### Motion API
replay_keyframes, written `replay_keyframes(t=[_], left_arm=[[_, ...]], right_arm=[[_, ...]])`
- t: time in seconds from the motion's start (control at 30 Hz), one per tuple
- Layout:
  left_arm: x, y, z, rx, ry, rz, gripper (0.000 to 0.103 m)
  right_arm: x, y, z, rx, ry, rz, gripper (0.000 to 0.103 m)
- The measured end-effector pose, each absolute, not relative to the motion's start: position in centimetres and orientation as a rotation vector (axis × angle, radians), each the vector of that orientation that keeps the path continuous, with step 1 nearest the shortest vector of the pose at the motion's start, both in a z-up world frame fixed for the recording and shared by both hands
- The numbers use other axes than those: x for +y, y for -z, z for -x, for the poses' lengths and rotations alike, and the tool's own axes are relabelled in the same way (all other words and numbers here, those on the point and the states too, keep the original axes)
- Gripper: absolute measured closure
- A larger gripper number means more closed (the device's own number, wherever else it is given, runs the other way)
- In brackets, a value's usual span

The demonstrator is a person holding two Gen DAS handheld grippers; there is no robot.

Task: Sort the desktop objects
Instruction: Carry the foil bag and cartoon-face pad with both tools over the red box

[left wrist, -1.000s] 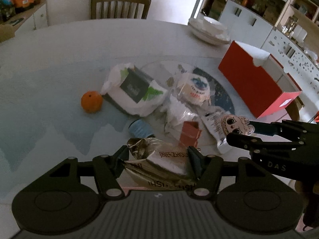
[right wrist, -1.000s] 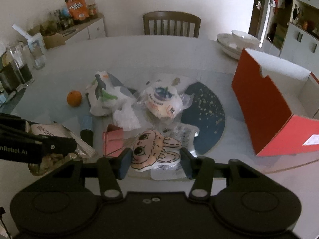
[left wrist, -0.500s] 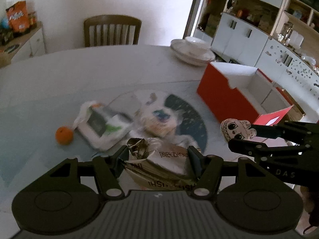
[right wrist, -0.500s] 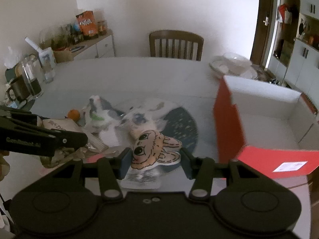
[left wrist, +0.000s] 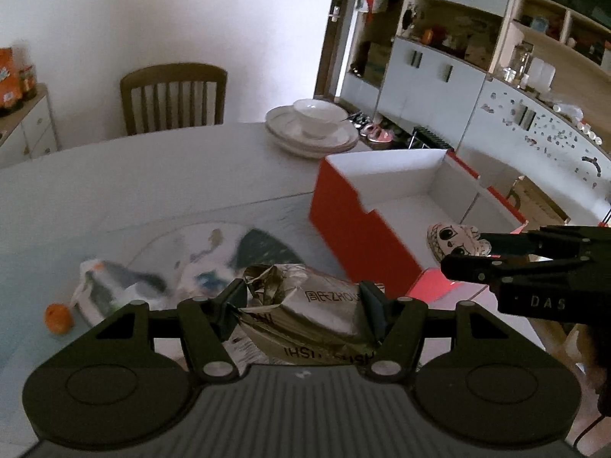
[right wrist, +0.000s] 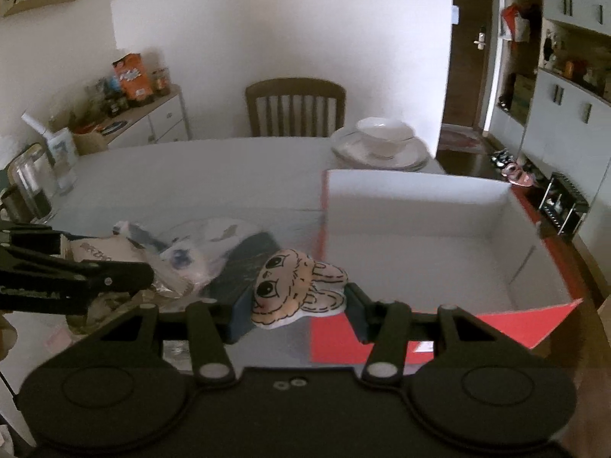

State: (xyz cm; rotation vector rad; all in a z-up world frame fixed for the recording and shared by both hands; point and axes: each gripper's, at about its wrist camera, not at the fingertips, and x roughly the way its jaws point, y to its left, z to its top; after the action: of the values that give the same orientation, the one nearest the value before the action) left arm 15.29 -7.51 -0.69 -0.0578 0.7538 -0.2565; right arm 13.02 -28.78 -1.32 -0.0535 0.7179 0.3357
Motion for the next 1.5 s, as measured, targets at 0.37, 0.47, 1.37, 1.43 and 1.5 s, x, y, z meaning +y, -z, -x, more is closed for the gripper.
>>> replay_keyframes(t=[0.37, 0.47, 1.37, 1.43, 1.5], left_arm=[[-13.7, -0.3, -18.6, 0.727, 0.305, 0.036, 0.039], [-15.5, -0.5, -19.7, 0.719, 0.321, 0.018, 0.039], [-26.5, 3.9, -31.3, 0.853, 0.453, -0.190, 0.039], [-26.8, 4.5, -32.3, 0.874, 0.451, -0.202, 0.039], [-27.2, 5.1, -33.1, 0.890, 0.450, -0.210, 0.039]], right_arm=[[-34.9, 0.9, -15.1, 0.690, -0.277, 0.044, 0.052], [-36.5, 1.0, -15.8, 0.689, -0.263, 0.039, 0.052], [-44.2, 5.2, -24.2, 0.831, -0.230, 0.086, 0.052], [-44.2, 5.6, -25.0, 0.855, -0.261, 0.087, 0.052], [-44.1, 6.2, -26.0, 0.886, -0.286, 0.095, 0.052]])
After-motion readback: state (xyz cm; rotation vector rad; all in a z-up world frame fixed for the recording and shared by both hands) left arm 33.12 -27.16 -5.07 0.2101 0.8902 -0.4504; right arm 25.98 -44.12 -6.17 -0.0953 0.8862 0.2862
